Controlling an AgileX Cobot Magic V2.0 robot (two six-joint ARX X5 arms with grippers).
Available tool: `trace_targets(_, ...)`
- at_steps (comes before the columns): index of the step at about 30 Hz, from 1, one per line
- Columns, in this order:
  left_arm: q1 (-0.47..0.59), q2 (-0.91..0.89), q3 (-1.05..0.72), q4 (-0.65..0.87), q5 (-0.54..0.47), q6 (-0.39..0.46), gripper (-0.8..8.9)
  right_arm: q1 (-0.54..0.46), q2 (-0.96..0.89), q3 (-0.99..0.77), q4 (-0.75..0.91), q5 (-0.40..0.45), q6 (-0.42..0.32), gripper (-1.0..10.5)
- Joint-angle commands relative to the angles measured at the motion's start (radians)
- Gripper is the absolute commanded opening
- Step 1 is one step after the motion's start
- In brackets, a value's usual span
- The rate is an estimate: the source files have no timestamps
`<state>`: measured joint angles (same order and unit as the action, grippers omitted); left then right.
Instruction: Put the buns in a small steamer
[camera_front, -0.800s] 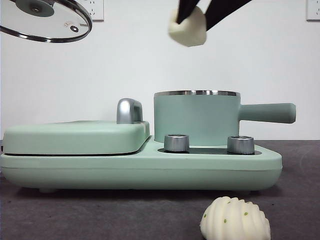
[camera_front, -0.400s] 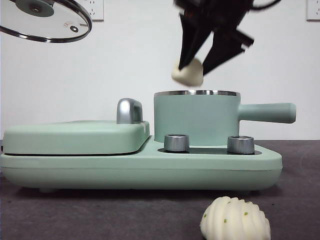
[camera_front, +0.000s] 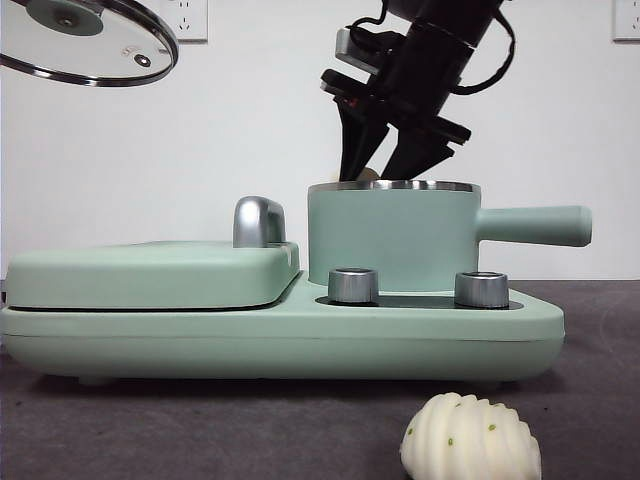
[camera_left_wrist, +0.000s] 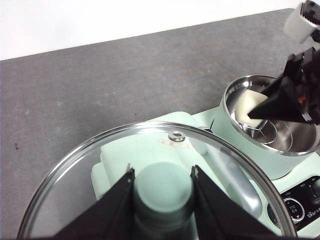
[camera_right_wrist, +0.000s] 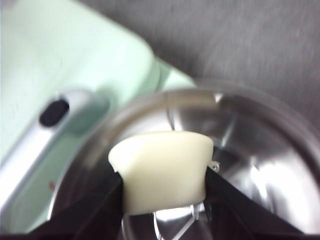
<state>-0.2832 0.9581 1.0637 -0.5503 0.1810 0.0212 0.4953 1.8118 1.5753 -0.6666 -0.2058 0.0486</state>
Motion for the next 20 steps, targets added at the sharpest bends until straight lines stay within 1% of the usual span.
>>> trace_targets(1, -0.002, 0.003, 0.019, 0.027, -0.002, -0.007, 0.11, 0.005, 0.047, 0.046, 0.002, 0.018, -0.011, 2.1)
trace_targets(7, -0.002, 0.003, 0.019, 0.027, -0.002, -0.007, 0.11, 0.005, 0.074, 0.05, -0.026, 0.031, -0.018, 2.1)
trace_targets(10, -0.002, 0.003, 0.019, 0.027, -0.002, -0.007, 0.11, 0.005, 0.079, 0.05, -0.034, 0.036, -0.034, 2.2)
trace_targets(12, -0.002, 0.003, 0.019, 0.027, -0.002, -0.007, 0.11, 0.005, 0.079, 0.05, -0.032, 0.043, -0.035, 2.6)
trace_targets(15, -0.002, 0.003, 0.019, 0.027, -0.002, -0.007, 0.11, 0.005, 0.079, 0.05, -0.03, 0.046, -0.035, 3.6)
trace_targets(17, -0.002, 0.003, 0.019, 0.027, -0.002, -0.007, 0.11, 0.005, 0.079, 0.05, -0.03, 0.045, -0.035, 3.9)
trace_targets(20, -0.002, 0.003, 0.019, 0.027, -0.002, -0.008, 0.11, 0.005, 0.068, 0.084, -0.06, 0.045, -0.042, 3.9)
